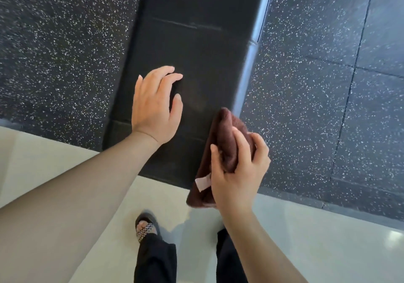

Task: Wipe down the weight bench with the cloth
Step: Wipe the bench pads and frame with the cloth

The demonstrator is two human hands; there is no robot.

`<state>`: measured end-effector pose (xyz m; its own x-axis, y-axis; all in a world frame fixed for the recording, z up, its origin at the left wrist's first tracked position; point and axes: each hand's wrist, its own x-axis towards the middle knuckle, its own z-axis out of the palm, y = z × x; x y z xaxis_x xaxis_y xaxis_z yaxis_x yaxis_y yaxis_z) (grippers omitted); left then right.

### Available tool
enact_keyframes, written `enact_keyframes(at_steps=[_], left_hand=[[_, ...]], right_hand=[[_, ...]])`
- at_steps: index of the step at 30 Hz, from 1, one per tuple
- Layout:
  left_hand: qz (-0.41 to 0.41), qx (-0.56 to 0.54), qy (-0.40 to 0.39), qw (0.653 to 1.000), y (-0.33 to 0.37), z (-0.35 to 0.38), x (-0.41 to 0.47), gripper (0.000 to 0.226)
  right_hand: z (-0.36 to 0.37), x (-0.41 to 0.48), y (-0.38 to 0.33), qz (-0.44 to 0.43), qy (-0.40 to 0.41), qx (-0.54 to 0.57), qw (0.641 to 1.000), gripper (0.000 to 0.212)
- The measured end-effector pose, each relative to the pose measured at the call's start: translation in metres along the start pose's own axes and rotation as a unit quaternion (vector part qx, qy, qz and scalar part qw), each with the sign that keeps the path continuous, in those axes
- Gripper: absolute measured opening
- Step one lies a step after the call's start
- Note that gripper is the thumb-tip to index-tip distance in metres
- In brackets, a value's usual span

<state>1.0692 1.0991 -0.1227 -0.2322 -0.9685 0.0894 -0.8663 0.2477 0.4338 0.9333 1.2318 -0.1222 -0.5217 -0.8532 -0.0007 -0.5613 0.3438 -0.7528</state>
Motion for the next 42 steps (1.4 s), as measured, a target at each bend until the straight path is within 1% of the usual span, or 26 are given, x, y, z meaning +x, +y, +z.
enact_keyframes(at_steps=[3, 5, 9, 12, 17, 22, 26, 29, 35, 40, 42], left_hand=[[0.01, -0.002, -0.001, 1.0, -0.001, 0.0, 0.0, 0.037], [0.021, 0.001, -0.003, 1.0, -0.002, 0.001, -0.002, 0.038], [0.042, 0.004, -0.015, 0.999, -0.007, 0.001, -0.007, 0.04], [0.053, 0.017, -0.018, 0.998, -0.011, 0.002, -0.009, 0.041], [0.046, 0.015, -0.025, 0.999, -0.008, 0.0, -0.009, 0.041], [0.056, 0.007, -0.08, 0.995, -0.011, -0.014, -0.035, 0.041], [0.038, 0.017, -0.108, 0.993, -0.021, -0.037, -0.071, 0.039], [0.0, 0.031, -0.101, 0.994, -0.035, -0.054, -0.092, 0.039], [-0.069, 0.005, -0.045, 0.997, -0.068, -0.077, -0.109, 0.04], [-0.053, -0.03, -0.062, 0.996, -0.107, -0.083, -0.104, 0.04], [-0.046, -0.045, -0.069, 0.995, -0.127, -0.09, -0.096, 0.04]], right_hand=[[-0.001, -0.041, 0.0, 0.006, 0.004, -0.014, 1.0, 0.042], [0.002, -0.05, -0.003, 0.014, 0.026, -0.017, 0.999, 0.041], [0.015, -0.015, -0.01, 0.039, 0.106, -0.023, 0.993, 0.035], [0.022, 0.009, -0.014, 0.042, 0.124, -0.036, 0.991, 0.035], [0.015, -0.017, -0.013, 0.006, 0.083, -0.07, 0.994, 0.035], [0.007, -0.062, -0.012, -0.045, 0.035, -0.095, 0.994, 0.031], [0.006, -0.065, -0.017, -0.067, 0.015, -0.104, 0.992, 0.03], [0.013, -0.052, -0.023, -0.105, 0.013, -0.11, 0.988, 0.029], [0.04, -0.05, -0.037, -0.192, -0.004, -0.128, 0.973, 0.031], [0.076, -0.058, -0.062, -0.256, -0.008, -0.169, 0.952, 0.031], [0.096, -0.059, -0.079, -0.258, -0.005, -0.182, 0.949, 0.03]])
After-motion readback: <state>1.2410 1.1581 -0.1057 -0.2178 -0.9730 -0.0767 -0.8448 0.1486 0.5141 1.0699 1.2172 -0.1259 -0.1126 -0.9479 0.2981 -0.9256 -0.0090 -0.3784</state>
